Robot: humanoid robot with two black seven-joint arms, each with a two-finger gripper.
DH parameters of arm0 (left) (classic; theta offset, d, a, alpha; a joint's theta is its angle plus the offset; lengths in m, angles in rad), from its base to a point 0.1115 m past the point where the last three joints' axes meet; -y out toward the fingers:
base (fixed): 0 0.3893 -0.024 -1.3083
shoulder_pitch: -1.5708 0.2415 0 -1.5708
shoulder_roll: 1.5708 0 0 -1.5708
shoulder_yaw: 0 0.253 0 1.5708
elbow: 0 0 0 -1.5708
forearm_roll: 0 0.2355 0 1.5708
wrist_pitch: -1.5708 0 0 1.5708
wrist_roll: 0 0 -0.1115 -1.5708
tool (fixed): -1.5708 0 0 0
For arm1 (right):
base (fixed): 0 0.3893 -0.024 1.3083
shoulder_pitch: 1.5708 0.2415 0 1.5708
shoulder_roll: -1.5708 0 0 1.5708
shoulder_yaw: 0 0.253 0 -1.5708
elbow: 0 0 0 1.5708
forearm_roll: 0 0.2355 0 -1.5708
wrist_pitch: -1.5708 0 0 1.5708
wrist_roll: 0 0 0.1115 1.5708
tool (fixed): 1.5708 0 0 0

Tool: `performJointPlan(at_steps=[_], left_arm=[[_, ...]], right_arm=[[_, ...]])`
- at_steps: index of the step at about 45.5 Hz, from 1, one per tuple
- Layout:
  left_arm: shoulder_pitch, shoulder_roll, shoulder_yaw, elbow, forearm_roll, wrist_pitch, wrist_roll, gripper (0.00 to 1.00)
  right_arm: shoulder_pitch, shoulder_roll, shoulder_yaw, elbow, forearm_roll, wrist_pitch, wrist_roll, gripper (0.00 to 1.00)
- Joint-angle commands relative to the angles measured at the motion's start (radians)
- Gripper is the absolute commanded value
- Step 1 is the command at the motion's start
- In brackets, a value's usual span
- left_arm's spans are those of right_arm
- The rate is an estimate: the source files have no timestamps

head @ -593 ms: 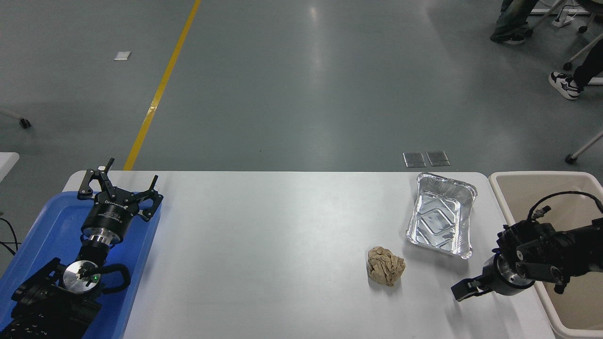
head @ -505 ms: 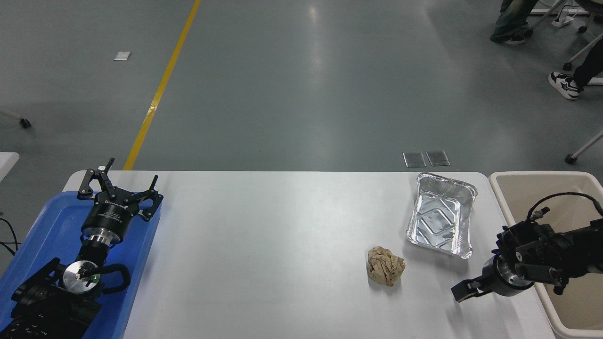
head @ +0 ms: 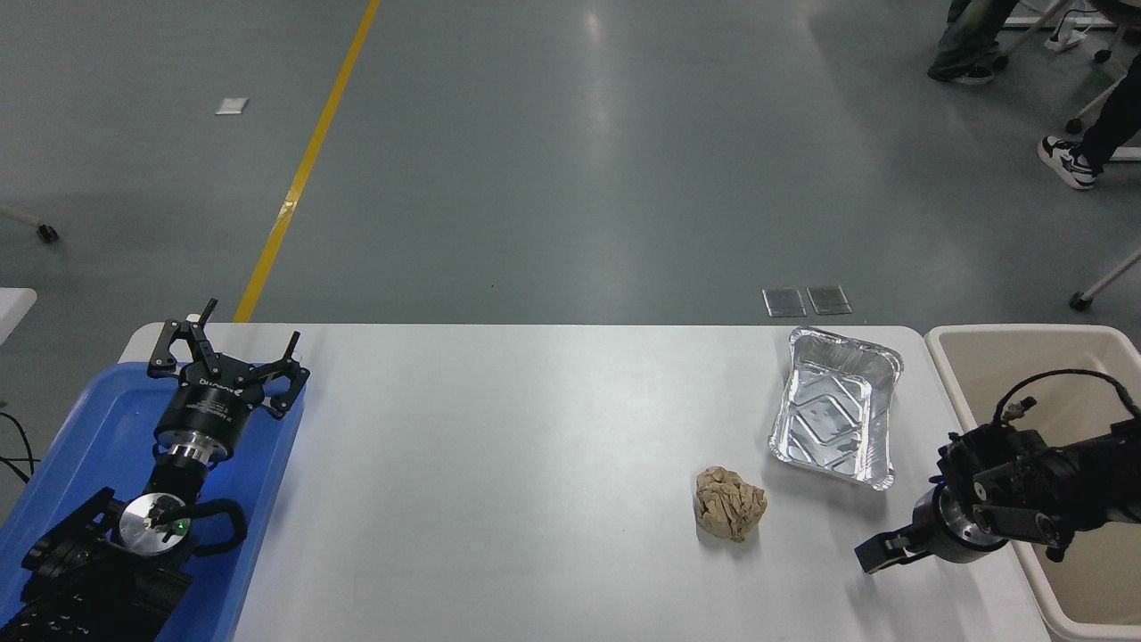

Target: Pick up foil plate and place in dustbin

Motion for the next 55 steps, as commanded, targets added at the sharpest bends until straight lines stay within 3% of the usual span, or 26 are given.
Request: performJointPlan(at_steps=[1,10,19,24,29,42,55], left_arm=[[0.000,0.001,0.001,-0.001,0.000,0.000,-0.001,0.99],[0.000,0.001,0.001,-0.001,0.000,0.000,-0.001,0.99],[0.000,0.001,0.001,0.000,0.000,0.000,-0.001,0.99],[0.000,0.001,-0.001,0.000,0.000,0.000,-0.001,0.99],[0.000,0.001,-0.001,0.000,0.000,0.000,-0.001,0.99],[-0.002,0.001,0.001,0.000,0.000,0.000,0.001,0.99],[-0.003,0.002,0.004,-0.001,0.000,0.000,0.002,0.99]], right_arm=[[0.222,-0.125,-0.036,0.172,0.005,0.035,-0.001,1.00],[0.486,-0.277,-0.059,0.379,0.043,0.147,0.004,1.00],[0.777,-0.354,-0.143,0.526,0.203,0.251,0.008,1.00],[0.891,-0.385,-0.139,0.575,0.368,0.385,0.010,1.00],[0.935,-0.372,-0.142,0.582,0.447,0.394,0.001,1.00],[1.069,-0.218,-0.260,0.522,0.407,0.382,-0.002,1.00],[1.114,-0.156,-0.266,0.413,0.401,0.382,-0.002,1.00]])
